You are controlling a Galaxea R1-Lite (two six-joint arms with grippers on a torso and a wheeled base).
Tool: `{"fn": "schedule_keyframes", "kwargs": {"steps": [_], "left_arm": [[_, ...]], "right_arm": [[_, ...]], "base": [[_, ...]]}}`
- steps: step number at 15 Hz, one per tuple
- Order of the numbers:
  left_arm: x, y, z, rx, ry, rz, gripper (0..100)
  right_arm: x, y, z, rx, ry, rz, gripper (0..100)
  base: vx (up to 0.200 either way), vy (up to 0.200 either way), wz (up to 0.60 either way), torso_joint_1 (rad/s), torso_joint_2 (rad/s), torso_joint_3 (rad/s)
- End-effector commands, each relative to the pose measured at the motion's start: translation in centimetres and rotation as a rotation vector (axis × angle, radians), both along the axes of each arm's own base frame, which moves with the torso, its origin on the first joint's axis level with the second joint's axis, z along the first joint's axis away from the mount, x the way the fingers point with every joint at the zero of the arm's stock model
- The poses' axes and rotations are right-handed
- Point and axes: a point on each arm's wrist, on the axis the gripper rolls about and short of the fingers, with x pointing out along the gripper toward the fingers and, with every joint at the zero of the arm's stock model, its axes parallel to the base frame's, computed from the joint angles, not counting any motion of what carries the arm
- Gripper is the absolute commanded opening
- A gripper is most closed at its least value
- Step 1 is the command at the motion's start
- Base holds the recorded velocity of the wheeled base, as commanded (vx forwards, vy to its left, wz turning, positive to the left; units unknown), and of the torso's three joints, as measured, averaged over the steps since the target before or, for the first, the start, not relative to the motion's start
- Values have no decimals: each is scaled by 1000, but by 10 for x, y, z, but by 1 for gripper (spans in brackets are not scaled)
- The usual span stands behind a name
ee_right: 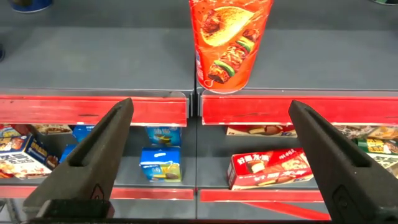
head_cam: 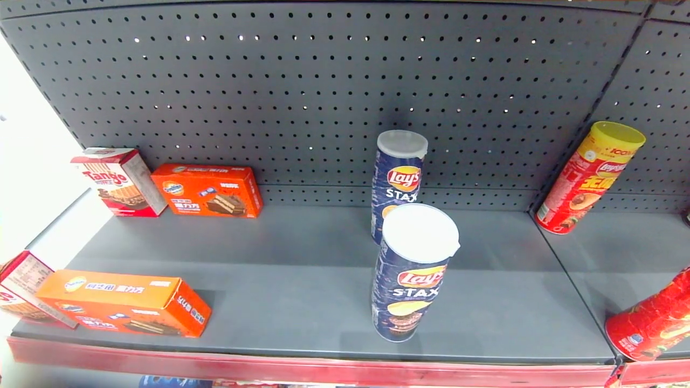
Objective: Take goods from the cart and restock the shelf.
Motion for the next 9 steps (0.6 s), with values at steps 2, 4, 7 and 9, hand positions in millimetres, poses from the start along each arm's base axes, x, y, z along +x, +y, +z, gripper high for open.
{"fn": "schedule_keyframes", "kwargs": {"steps": [2, 4, 7, 9], "left_arm": [[-34, 0, -57, -17, 35, 106, 100], [-34, 0, -57, -21, 31, 113, 100], [-34, 1, -57, -23, 31, 127, 100], [-34, 1, -56, -32, 32, 127, 100]], "right_arm": [[0, 0, 0, 0, 0, 1, 100], [0, 0, 0, 0, 0, 1, 100], [0, 0, 0, 0, 0, 1, 100], [0, 0, 0, 0, 0, 1, 100]], "base": [[0, 0, 0, 0, 0, 0], [0, 0, 0, 0, 0, 0], [0, 0, 0, 0, 0, 0], [0, 0, 0, 0, 0, 0]]}}
